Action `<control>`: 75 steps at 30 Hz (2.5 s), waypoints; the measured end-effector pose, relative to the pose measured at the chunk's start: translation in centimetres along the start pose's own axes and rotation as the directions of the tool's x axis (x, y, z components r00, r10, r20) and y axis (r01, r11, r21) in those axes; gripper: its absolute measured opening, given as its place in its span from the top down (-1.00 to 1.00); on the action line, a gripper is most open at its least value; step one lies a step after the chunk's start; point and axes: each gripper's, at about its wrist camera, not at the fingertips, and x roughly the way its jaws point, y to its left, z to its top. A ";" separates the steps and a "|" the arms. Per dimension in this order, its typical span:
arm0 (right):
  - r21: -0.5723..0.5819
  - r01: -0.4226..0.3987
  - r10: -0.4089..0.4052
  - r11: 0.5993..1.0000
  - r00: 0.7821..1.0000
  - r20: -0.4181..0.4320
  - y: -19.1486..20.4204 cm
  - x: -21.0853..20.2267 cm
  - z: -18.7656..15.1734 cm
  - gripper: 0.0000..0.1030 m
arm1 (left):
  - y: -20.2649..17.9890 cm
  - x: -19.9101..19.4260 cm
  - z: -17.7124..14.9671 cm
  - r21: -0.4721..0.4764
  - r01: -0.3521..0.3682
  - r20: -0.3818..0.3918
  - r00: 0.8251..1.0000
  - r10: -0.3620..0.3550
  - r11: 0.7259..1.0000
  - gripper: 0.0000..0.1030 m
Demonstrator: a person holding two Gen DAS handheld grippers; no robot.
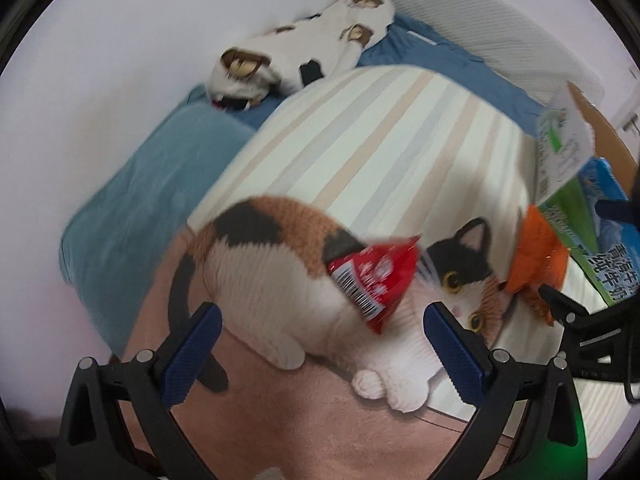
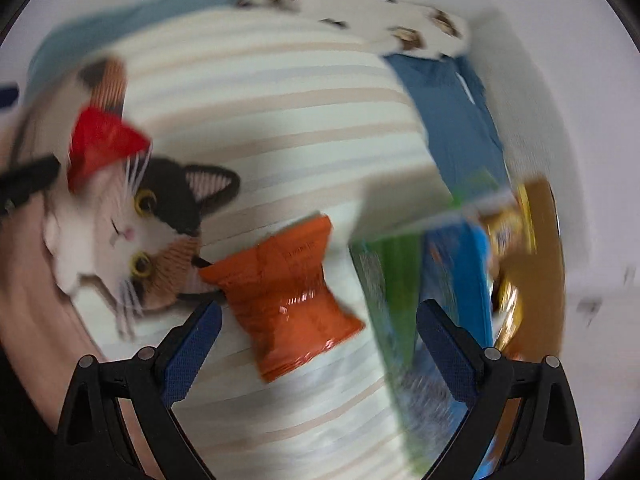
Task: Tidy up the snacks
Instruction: 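Move both grippers back toward the orange packet and red packet, then grasp the orange packet with right gripper while left grasps the small red packet, then lift both packets and carry them over the box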
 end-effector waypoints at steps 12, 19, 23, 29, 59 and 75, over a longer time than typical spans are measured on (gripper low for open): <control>0.106 -0.230 0.245 0.967 0.955 -0.168 -0.3 5.4 1.0 -0.32 | 1.1 -0.1 1.9 -0.020 -0.002 0.023 1.000 0.002 1.000 -1.00; 0.708 -0.403 0.611 0.580 0.790 -0.050 -5.3 7.6 -6.1 -0.29 | 0.1 0.1 2.2 0.052 0.019 0.009 1.000 -0.019 0.998 -1.00; 0.900 -0.381 0.682 0.209 0.717 0.145 -7.1 8.9 -11.2 -0.32 | -1.5 0.6 2.4 0.136 0.021 0.004 1.000 -0.022 0.990 -1.00; 0.878 -0.351 0.563 0.326 0.818 0.119 -8.5 7.3 -11.1 -0.86 | -3.4 1.7 2.9 0.295 0.049 -0.037 0.999 -0.040 0.954 -1.00; 0.921 -0.314 0.481 0.231 0.860 0.173 -4.2 6.7 -15.2 -0.13 | -8.2 3.9 1.4 0.337 0.317 -0.269 0.935 -0.232 0.887 0.26; 0.957 -0.205 0.461 0.203 0.883 0.091 -4.4 4.7 -25.7 -0.57 | -14.2 3.1 -5.0 0.441 0.353 -0.339 0.917 -0.211 0.825 0.23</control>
